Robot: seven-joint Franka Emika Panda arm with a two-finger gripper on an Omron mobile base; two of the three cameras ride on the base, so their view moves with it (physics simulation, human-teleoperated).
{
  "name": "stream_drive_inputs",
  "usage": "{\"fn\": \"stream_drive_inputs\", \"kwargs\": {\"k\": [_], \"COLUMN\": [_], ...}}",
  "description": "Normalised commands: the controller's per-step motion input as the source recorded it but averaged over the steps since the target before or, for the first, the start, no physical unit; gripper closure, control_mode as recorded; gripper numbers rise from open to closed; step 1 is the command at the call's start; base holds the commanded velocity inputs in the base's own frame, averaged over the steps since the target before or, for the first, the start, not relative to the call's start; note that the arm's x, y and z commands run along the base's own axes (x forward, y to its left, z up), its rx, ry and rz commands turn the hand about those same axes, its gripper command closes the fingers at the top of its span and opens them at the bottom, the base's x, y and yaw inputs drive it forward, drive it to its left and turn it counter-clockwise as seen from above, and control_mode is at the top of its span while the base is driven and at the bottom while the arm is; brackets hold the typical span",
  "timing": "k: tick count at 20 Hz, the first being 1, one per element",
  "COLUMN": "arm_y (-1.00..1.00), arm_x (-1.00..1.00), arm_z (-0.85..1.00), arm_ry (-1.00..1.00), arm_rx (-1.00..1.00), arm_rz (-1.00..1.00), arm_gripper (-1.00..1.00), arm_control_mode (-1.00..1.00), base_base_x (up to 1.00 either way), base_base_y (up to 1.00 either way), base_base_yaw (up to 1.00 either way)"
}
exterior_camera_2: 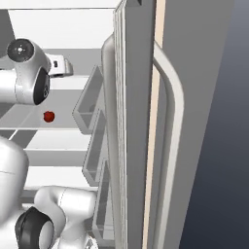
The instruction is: Open the fridge, remove the mango, bell pepper, and steak, and place them on any counter.
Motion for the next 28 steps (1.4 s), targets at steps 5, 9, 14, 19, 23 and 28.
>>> {"fn": "stream_drive_inputs", "kwargs": {"k": [5,9,14,19,23,28], "arm_y": [0.10,0.00,0.00,0.00,0.10,0.14], "arm_x": [0.52,0.61,0.63,0.56,0.38,0.37], "arm_z": [0.20,0.02,-0.07,-0.04,-0.06,-0.10], "arm_ry": [0.00,0.01,0.04,0.00,0.04,0.07], "arm_rx": [-0.01,0.00,0.00,0.00,0.00,0.00], "arm_rz": [0.00,0.00,0.00,0.00,0.03,0.08], "arm_gripper": [-1.00,-1.00,-1.00,-1.00,-1.00,-1.00], "arm_control_mode": [-1.00,-1.00,-1.00,-1.00,-1.00,-1.00], "base_base_x": [0.00,0.00,0.00,0.00,0.00,0.00], "base_base_y": [0.00,0.00,0.00,0.00,0.00,0.00], "base_base_yaw": [0.00,0.00,0.00,0.00,0.00,0.00]}}
